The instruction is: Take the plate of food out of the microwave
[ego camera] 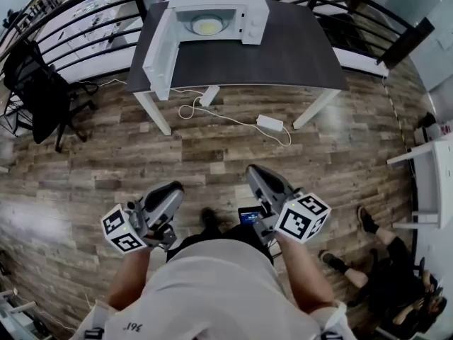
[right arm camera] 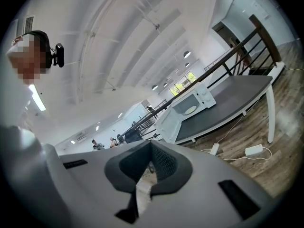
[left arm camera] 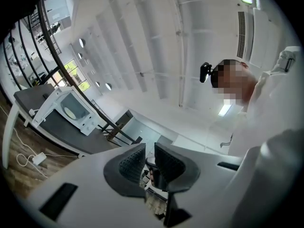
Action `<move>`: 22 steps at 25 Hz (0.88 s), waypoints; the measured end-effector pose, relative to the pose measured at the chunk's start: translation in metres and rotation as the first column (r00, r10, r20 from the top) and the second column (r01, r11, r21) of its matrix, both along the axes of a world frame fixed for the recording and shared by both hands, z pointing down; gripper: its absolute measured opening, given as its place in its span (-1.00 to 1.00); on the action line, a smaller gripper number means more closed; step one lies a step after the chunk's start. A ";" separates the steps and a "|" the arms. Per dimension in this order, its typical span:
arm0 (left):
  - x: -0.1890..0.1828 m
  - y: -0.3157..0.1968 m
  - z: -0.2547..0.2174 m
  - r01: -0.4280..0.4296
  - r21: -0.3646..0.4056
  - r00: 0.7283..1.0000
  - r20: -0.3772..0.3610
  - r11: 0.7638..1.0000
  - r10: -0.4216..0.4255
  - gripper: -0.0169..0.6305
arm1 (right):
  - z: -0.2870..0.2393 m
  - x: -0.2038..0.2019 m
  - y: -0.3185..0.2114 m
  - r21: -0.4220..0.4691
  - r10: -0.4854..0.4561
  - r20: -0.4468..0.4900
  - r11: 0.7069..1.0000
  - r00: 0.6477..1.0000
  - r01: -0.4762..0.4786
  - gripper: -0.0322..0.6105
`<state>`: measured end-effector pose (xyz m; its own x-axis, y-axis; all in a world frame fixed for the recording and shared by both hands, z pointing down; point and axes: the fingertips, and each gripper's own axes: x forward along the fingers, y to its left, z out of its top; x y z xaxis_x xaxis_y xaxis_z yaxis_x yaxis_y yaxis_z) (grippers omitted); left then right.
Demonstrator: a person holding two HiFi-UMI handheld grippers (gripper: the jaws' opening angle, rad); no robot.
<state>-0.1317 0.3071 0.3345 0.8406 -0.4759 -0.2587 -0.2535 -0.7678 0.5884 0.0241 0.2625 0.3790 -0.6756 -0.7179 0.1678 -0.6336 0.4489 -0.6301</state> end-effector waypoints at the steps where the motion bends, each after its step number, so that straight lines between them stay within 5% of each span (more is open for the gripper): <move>1: -0.005 -0.007 0.002 -0.002 -0.008 1.000 0.000 1.000 0.002 -0.80 | 0.000 -0.005 -0.006 -0.001 0.003 -0.002 1.000 1.000 -0.003 -0.89; 12: -0.019 -0.096 0.021 0.049 -0.080 0.998 -0.027 0.996 -0.051 -0.65 | 0.015 -0.012 -0.081 -0.014 0.011 -0.008 1.000 1.000 -0.011 -0.89; 22: 0.033 -0.228 0.050 0.162 -0.164 0.986 0.063 0.973 -0.154 -0.65 | 0.030 0.030 -0.226 -0.013 -0.052 -0.005 0.999 0.999 0.052 -0.89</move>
